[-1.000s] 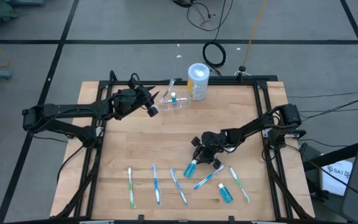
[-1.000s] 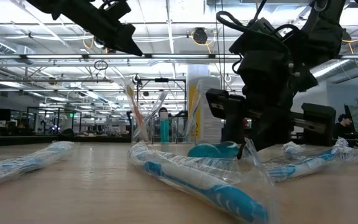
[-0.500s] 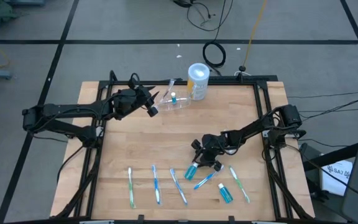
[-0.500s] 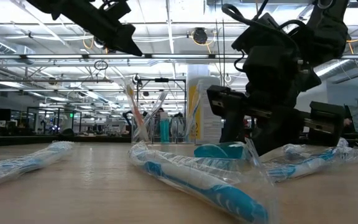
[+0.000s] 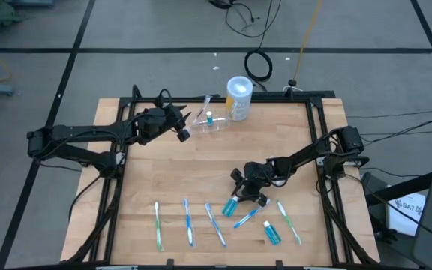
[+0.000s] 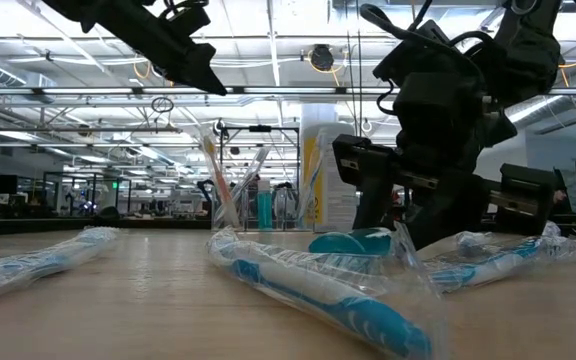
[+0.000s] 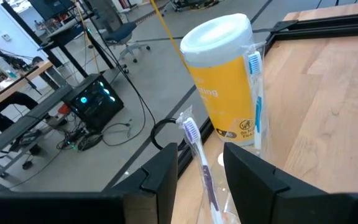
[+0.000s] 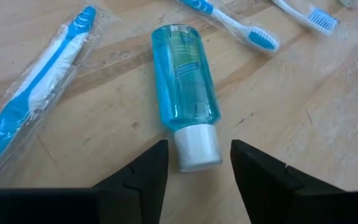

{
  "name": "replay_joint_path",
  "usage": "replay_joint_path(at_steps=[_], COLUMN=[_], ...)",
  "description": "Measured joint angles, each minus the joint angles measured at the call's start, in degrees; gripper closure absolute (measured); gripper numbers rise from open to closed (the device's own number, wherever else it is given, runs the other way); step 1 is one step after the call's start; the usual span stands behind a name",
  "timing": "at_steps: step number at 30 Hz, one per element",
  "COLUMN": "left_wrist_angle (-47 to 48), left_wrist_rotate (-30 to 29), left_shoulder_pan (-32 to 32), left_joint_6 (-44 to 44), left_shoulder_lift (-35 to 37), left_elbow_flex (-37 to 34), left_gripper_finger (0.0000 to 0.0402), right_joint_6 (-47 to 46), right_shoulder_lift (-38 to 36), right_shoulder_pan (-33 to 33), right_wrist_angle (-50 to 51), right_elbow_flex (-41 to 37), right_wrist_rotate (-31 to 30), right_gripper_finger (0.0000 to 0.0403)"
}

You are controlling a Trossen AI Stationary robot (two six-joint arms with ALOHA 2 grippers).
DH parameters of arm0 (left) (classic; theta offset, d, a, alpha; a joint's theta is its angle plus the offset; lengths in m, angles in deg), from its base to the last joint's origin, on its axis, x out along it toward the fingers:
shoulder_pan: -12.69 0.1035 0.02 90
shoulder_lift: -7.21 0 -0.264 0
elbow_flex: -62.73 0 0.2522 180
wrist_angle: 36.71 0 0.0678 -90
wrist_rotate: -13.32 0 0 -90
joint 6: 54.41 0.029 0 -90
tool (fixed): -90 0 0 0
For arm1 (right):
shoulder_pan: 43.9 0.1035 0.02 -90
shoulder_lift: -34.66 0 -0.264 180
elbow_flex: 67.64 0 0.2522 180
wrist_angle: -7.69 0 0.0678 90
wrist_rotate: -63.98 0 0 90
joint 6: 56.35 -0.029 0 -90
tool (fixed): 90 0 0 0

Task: Pick & Place toothbrushing station
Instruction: Put the top blue mouthwash into the middle section of the transparent organizer

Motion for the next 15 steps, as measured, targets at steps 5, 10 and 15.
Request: replay_joint_path(at_steps=[5, 10, 15], left_wrist_angle=[0.02, 0.02, 0.02], left_wrist_rotate=[0.0, -0.02, -0.06], left_shoulder_pan=[0.0, 0.0, 0.0], left_joint_6=[0.0, 0.22, 0.85], left_shoulder_lift=[0.0, 0.0, 0.0], left_elbow_flex=[0.0, 0.0, 0.0], left_gripper_finger=[0.0266, 0.0266, 0.0266], right_joint_6=[-0.14, -1.2, -4.58], right_shoulder_lift=[0.0, 0.0, 0.0], right_shoulder_pan=[0.0, -0.02, -0.54], right_wrist_angle=[0.25, 0.68, 1.01], right_elbow_flex=[0.0, 0.0, 0.02], right_wrist_rotate=[0.0, -0.13, -1.72], right_gripper_finger=[0.0251, 0.0274, 0.031])
